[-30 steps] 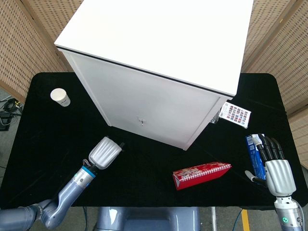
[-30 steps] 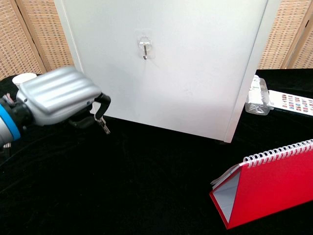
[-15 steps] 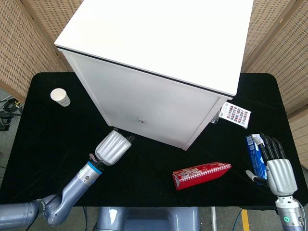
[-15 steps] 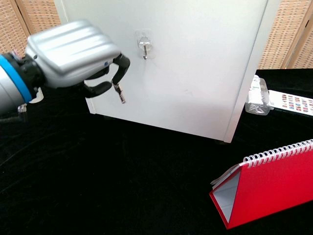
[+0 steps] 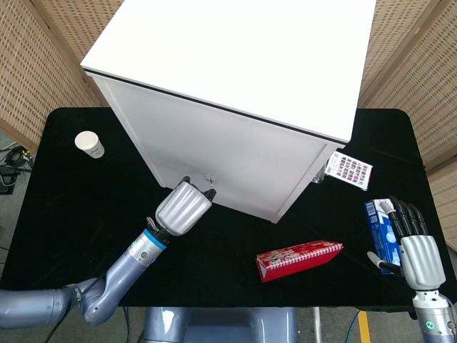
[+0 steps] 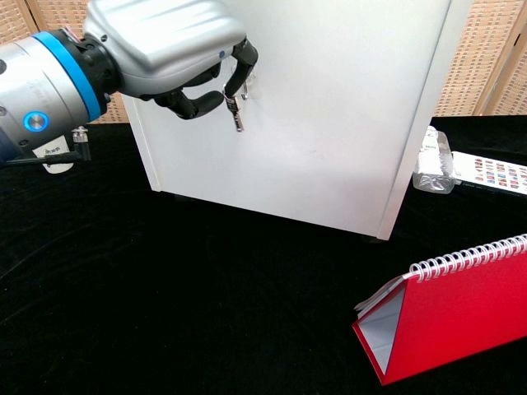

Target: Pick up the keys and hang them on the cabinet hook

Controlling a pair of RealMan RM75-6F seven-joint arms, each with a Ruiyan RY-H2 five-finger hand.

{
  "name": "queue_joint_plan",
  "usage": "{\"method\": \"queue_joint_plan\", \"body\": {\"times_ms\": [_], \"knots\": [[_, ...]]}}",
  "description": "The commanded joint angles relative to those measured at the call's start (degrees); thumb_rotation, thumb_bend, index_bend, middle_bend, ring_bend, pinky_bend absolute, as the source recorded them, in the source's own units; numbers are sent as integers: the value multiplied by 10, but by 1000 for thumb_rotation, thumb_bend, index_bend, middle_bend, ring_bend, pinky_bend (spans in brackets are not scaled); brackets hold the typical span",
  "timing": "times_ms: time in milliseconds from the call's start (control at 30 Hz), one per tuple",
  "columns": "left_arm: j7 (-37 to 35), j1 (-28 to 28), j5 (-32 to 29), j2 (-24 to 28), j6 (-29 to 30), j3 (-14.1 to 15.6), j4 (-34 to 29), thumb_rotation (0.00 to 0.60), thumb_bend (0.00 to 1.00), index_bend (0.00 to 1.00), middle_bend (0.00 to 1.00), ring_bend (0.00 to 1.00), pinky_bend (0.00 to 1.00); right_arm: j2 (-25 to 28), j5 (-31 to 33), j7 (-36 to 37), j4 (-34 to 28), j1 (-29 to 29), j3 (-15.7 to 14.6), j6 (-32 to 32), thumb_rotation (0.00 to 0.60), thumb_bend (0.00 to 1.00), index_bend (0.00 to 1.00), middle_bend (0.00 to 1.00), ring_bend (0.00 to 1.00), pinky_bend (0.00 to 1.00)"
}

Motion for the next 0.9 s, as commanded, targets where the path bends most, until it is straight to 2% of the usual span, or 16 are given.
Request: {"method": "queue_joint_plan", "body": {"times_ms": [33,900], "knots": [[10,-9,0,-8,0,2,9,600,464,542,928,915,788,2,2,6,0,0,1,0,600,97,90,0,0,0],[15,-47,-34,-48,16,9,64,600,463,542,928,915,788,11,8,31,-1,-2,6,2,600,98,90,0,0,0]]}}
